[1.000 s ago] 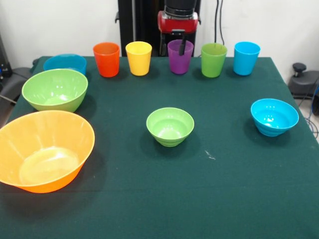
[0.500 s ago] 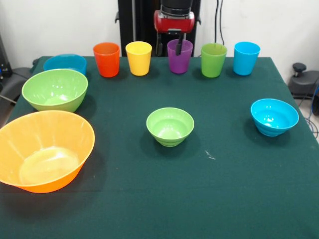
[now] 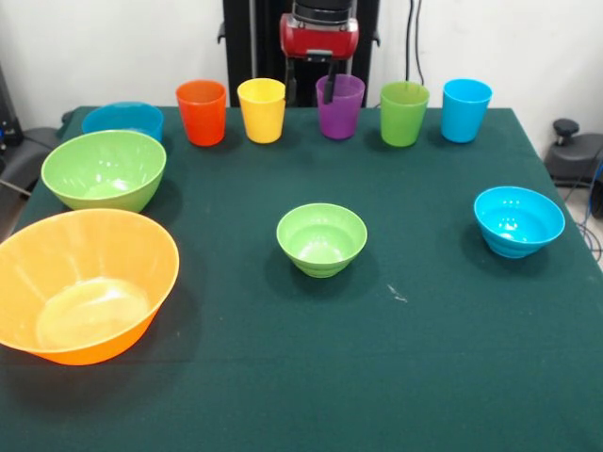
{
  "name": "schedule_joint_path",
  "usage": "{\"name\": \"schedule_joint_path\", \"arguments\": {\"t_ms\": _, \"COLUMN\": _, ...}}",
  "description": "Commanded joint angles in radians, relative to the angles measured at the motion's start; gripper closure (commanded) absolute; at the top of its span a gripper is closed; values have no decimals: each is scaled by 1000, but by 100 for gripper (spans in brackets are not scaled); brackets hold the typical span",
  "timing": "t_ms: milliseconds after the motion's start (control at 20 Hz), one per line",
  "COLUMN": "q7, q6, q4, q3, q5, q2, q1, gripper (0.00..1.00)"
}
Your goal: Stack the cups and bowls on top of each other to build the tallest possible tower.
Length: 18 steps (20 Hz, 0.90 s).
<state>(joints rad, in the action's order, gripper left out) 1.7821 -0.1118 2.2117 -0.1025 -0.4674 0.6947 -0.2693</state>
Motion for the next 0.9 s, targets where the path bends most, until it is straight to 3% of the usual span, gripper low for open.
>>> {"name": "schedule_joint_path", "arguments": {"t_ms": 50, "q7": 33, "q6": 136, "q4": -5, "q3": 125, "q5": -46, "q2": -5, "q1": -12, "gripper": 0}}
{"name": "schedule_joint_path", "arguments": {"t_ms": 900, "q7": 39, "q6": 156, "q4": 83, "q3": 167, "q5": -47, "q2": 53, "q1": -49, "gripper": 0}}
